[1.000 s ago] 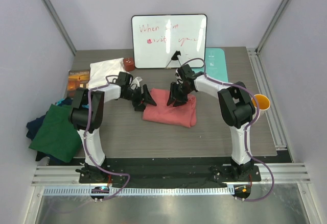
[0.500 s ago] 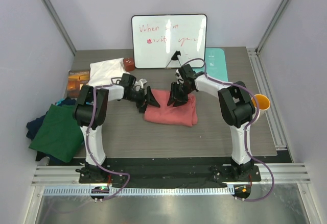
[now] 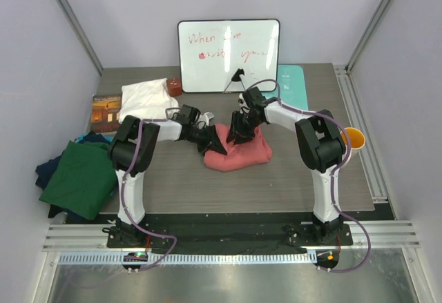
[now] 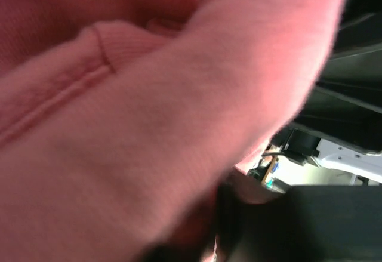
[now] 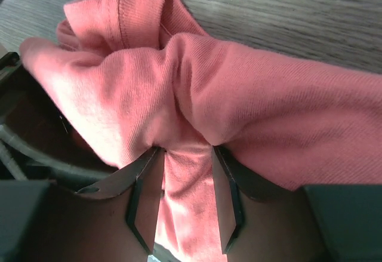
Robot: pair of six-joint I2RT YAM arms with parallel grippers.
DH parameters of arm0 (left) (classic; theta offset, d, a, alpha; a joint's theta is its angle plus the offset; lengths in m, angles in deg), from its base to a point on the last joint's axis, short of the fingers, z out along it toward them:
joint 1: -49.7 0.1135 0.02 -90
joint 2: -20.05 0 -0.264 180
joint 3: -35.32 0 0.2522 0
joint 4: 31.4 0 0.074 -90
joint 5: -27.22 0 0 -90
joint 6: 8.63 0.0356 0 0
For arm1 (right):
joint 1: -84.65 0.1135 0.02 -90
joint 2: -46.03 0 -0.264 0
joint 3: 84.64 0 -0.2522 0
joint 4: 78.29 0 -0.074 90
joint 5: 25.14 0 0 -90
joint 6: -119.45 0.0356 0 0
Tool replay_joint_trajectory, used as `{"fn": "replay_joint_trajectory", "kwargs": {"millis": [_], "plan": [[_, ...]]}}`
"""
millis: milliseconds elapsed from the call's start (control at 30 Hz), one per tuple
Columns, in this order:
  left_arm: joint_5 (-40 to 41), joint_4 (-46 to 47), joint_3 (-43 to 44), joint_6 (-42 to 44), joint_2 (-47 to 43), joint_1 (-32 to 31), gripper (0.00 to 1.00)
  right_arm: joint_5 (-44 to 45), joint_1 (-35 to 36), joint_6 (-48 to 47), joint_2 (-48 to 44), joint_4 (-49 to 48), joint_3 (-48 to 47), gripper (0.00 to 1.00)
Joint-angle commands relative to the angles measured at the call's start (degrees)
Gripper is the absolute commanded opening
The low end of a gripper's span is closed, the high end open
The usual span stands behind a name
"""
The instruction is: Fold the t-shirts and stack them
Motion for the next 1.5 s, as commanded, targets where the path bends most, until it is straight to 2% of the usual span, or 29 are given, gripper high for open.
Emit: {"fn": "replay_joint_trajectory", "kwargs": {"millis": [0, 67, 100, 233, 267, 400, 533, 800, 1067, 1233, 1333, 1467], "plan": [[13.03, -5.76, -2.8, 5.09, -0.65, -0.77, 0.16, 8.49, 0.15, -1.81, 3.25, 0.4, 5.13, 0.44], [13.91, -7.34, -2.28, 5.19, -1.36, -0.6, 0.01, 8.49, 0.15, -1.64, 2.89, -0.22, 5.84, 0.44], [14.61, -7.96, -1.41, 5.19, -1.8, -0.6, 0.0, 8.32, 0.15, -1.46, 2.54, -0.4, 6.37, 0.44], [17.07, -11.9, 1.14, 6.41, -3.12, -0.6, 0.0, 7.44, 0.15, -1.63, 0.44, -0.4, 7.77, 0.43], [17.86, -15.4, 1.94, 7.2, -3.38, -0.6, 0.0, 7.61, 0.15, -1.81, -0.44, 0.04, 8.13, 0.43], [23.75, -22.11, 4.14, 10.89, -7.15, -0.16, 0.0, 10.23, -0.28, -2.51, -7.55, 1.62, 8.92, 0.45], [26.21, -23.6, 2.39, 10.46, -14.87, 2.82, 0.0, 12.0, -2.39, -2.51, -14.84, 3.73, 8.57, 0.46], [30.7, -33.0, 5.63, 12.92, -20.25, 8.97, 0.0, 12.44, -7.49, -2.07, -22.32, 6.72, 10.23, 0.46], [34.22, -43.9, 10.02, 15.2, -23.15, 11.8, 0.0, 10.17, -9.34, -2.25, -22.34, 7.51, 10.15, 0.46], [41.58, -51.54, 11.43, 16.26, -27.27, 13.02, 0.0, 7.61, -9.34, -1.2, -21.1, 7.42, 9.63, 0.46], [43.96, -53.22, 11.53, 16.0, -31.49, 16.71, 0.0, 6.82, -9.43, -1.11, -21.1, 7.42, 9.19, 0.46], [47.56, -56.73, 11.43, 15.65, -32.82, 21.37, 0.0, 5.42, -9.43, -1.28, -20.84, 7.42, 9.01, 0.46]]}}
